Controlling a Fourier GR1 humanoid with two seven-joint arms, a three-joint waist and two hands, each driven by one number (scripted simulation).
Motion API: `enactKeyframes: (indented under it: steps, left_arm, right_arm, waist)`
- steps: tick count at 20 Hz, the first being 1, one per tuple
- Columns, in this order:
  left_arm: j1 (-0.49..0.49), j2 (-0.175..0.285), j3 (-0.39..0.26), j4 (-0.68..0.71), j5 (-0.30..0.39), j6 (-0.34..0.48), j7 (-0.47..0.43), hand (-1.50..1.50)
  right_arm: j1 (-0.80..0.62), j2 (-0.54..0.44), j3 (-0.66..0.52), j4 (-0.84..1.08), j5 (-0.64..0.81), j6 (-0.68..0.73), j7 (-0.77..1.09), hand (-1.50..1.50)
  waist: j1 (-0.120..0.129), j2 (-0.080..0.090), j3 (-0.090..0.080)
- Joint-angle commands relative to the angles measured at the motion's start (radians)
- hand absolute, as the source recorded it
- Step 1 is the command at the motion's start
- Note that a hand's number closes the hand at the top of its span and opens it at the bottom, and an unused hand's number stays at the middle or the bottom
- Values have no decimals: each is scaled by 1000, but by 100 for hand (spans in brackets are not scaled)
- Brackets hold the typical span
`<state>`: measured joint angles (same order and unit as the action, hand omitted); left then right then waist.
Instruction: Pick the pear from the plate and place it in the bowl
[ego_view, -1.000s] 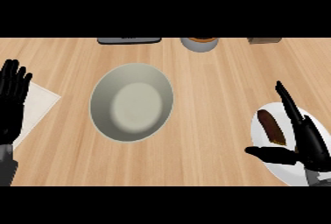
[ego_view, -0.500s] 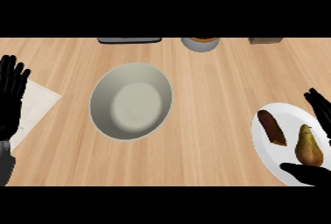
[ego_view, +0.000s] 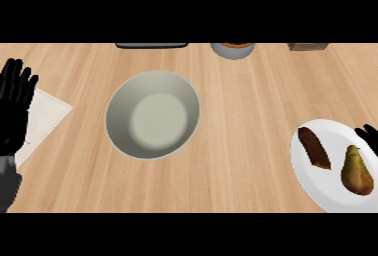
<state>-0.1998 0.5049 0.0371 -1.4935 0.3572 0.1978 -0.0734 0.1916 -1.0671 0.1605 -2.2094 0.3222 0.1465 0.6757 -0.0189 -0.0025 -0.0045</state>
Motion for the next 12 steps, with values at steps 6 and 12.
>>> enactKeyframes:
  steps: [6, 12]
  left_arm:
    - [-63, -27, 10, -6, -34, -2, 43, 0]
    - [-45, -59, 37, 46, -61, -41, 9, 0]
  right_arm:
    - [-53, 8, -51, -12, -125, 253, 181, -150]
    - [-51, 122, -39, 117, 25, 293, 35, -150]
  waist:
    - [19, 3, 4]
    - [18, 3, 5]
